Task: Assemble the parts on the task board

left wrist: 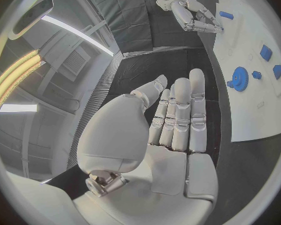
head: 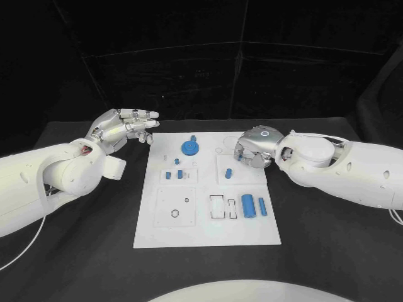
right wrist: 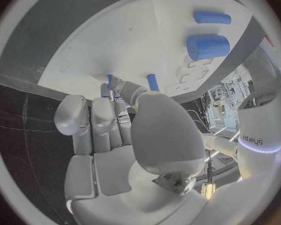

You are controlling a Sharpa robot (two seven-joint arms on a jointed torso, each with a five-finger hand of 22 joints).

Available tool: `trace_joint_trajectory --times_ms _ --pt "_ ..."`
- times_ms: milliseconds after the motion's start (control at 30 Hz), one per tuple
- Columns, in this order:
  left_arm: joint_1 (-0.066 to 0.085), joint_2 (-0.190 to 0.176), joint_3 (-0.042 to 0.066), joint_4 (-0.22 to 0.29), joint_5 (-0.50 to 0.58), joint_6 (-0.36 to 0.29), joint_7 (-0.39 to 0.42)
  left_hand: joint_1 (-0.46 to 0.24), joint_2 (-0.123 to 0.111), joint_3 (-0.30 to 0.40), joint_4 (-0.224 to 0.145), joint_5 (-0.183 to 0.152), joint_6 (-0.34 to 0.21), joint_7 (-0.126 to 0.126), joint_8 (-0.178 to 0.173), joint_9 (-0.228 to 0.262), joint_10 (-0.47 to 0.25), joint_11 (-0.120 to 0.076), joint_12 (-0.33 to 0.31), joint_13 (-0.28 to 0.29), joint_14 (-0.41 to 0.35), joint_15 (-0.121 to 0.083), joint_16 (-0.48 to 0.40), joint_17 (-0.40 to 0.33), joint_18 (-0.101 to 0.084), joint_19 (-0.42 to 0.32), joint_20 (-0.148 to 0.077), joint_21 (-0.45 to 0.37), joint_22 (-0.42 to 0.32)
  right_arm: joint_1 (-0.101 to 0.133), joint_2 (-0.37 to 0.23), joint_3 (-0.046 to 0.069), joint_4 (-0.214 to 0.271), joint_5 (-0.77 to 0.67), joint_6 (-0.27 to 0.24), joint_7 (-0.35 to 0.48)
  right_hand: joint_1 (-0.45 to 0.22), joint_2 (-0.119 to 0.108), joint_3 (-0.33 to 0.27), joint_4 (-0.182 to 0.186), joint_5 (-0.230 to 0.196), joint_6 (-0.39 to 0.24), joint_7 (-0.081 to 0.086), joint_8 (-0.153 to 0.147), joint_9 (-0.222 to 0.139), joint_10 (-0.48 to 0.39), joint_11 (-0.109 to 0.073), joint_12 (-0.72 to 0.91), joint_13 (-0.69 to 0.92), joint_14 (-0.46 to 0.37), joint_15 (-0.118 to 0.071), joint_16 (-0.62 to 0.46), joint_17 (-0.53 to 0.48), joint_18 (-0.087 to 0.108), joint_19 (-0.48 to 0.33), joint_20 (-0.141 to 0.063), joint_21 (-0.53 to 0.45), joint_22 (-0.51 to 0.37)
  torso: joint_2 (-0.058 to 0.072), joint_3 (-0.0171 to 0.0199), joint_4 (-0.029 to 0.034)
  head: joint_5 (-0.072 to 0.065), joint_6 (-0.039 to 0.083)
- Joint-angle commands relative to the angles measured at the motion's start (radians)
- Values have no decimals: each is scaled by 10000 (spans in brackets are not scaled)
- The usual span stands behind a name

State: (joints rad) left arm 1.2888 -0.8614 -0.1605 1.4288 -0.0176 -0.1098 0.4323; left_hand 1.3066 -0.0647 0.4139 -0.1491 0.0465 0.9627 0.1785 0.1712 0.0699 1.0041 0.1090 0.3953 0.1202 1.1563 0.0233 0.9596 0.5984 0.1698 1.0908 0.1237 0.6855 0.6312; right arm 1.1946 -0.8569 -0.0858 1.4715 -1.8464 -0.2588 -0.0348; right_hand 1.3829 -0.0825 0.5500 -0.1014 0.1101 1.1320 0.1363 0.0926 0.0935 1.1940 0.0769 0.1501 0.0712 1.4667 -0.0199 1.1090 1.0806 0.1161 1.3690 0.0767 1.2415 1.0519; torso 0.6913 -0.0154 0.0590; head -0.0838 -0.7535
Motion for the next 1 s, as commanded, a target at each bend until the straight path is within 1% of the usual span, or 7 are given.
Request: trace_joint_trajectory --times_ms 33,300,367,467,733,867,1000 --pt "11 -4 7 -8 20 121 30 39 76 -37 -2 32 -31 1 60 -15 -81 -6 34 9 -66 10 -69 -7 136 -91 -2 -58 -9 18 -101 5 168 244 -511 48 74 12 9 -64 63 -62 28 -35 -14 125 -87 -37 -7 322 -6 68 15 -167 36 43 62 18 -2 -4 2 -2 9" --pt "10 -13 7 -11 20 116 26 39 76 -37 -2 32 -31 1 60 -15 -81 -6 34 9 -66 10 -69 -7 136 -91 -2 -58 -9 26 -573 25 891 657 -685 66 83 0 11 -78 78 -75 35 -48 -17 116 -79 -52 -10 321 0 88 29 -168 32 46 75 32 -8 -13 4 16 10" --pt "10 -16 7 -8 20 115 26 39 76 -37 -2 32 -31 1 60 -15 -81 -6 34 9 -66 10 -69 -7 136 -91 -2 -58 -9 28 -675 49 1171 735 -750 48 88 -5 13 -86 90 -78 38 -54 -17 113 -76 -61 -11 320 4 102 39 -170 33 48 90 50 -12 -16 -8 65 20" --pt "11 -17 7 1 20 115 27 39 76 -37 -2 32 -31 1 60 -15 -81 -6 34 9 -66 10 -69 -7 136 -91 -2 -58 -9 29 -706 170 1543 864 -870 16 90 -7 14 -88 94 -79 40 -56 -17 112 -74 -64 -11 322 5 117 53 -170 33 47 94 56 -7 -13 -13 110 24" --pt "12 5 7 41 20 118 22 39 76 -37 -2 32 -31 1 60 -15 -81 -6 34 9 -66 10 -69 -7 136 -91 -2 -58 -9 35 -580 357 2362 980 -1101 -125 115 -4 31 -106 120 -97 56 -77 -21 96 -60 -91 -16 322 16 153 77 -174 34 50 130 99 -12 -26 32 228 15" --pt "14 7 8 61 20 109 21 39 76 -37 -2 32 -31 1 60 -15 -81 -6 34 9 -66 10 -69 -7 136 -91 -2 -58 -9 37 -415 401 2559 1014 -1124 -133 115 -4 31 -106 120 -97 56 -77 -21 96 -60 -91 -16 322 16 153 77 -174 34 50 130 99 -11 -43 44 422 -17" --pt "16 16 8 74 20 104 18 39 76 -37 -2 32 -31 1 60 -15 -81 -6 34 9 -66 10 -69 -7 136 -91 -2 -58 -9 37 -55 416 2504 1170 -957 -78 123 0 37 -111 129 -98 60 -81 -22 96 -56 -98 -16 323 18 170 90 -176 34 52 142 114 -11 -45 28 611 -70"
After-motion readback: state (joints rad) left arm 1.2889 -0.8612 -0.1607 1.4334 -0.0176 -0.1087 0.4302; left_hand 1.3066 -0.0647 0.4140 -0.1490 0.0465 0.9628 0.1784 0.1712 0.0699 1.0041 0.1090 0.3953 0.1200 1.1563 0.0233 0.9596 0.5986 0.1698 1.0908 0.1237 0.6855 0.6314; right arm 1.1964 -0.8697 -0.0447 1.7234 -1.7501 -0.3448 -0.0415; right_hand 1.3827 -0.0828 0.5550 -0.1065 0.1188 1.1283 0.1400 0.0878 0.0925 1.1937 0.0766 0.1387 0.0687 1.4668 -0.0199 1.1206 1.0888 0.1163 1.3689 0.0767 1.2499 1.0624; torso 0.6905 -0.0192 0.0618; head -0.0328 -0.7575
